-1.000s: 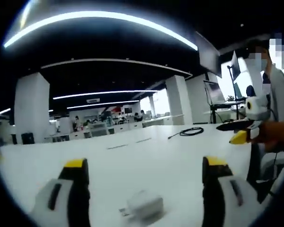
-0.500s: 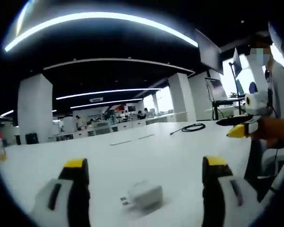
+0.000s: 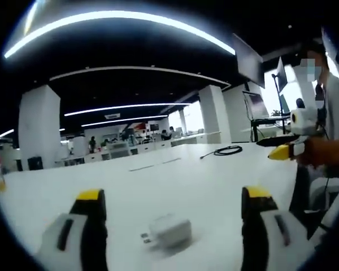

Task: Plug the desk Type‑C cable into the charger adapter.

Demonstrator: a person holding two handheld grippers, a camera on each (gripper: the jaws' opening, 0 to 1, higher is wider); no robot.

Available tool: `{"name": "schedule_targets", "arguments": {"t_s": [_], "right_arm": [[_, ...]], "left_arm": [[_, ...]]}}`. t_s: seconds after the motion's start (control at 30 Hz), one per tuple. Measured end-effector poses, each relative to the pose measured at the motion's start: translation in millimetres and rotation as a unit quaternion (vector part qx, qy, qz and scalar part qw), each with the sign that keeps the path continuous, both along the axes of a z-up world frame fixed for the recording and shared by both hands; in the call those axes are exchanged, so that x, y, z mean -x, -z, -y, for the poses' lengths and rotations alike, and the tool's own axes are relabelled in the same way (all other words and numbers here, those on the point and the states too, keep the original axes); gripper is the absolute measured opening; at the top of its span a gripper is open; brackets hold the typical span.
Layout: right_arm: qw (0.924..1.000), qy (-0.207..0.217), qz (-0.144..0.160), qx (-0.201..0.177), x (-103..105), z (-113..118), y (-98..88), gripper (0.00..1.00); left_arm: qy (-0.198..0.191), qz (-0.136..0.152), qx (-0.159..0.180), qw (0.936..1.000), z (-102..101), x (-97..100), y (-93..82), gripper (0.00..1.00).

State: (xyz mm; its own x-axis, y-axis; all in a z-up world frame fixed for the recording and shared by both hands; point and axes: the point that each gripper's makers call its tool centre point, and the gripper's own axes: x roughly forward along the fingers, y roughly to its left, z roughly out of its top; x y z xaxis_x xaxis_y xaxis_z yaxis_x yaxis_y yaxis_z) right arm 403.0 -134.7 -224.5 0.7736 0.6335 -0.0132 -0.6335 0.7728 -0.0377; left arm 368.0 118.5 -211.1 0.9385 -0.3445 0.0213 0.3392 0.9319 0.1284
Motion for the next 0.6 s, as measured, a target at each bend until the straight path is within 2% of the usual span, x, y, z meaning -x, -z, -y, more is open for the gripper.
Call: {"name": "schedule_targets", "arguments": {"t_s": [0.07,0.17,0.27,0.37,0.53,0.6], "right_arm": [[1.0,0.002,0.0,0.005,-0.9,3.6,0.6,0.99],[0.9998,0.003,-0.001,0.018,-4.5,10.0,1.6,0.99],[0.9989,0.005,0.004,0.047,-10.8,16.3,1.8,0.99],[0.9969,0.006,0.005,0.078,-22.4,26.1,-0.3,0.98],[0.9935,0.017,0.004,0.112,-51.2,52.0,-4.8,0.96],[0.9916,0.018,0.0,0.128,-59.6,59.0,-4.6,0.95]], "left_arm": [[-0.002,0.007,0.002,1.0,-1.6,0.6,-3.0,1.0],[0.0,0.003,0.01,0.9999,-1.5,0.0,-3.0,1.0],[0.006,0.005,0.011,0.9999,1.4,0.8,-4.2,1.0],[0.011,0.003,0.011,0.9999,10.0,5.3,-5.7,1.0],[0.012,0.002,0.012,0.9999,10.5,6.5,-4.9,1.0],[0.014,0.005,0.023,0.9996,11.3,7.4,-7.1,1.0]]}}
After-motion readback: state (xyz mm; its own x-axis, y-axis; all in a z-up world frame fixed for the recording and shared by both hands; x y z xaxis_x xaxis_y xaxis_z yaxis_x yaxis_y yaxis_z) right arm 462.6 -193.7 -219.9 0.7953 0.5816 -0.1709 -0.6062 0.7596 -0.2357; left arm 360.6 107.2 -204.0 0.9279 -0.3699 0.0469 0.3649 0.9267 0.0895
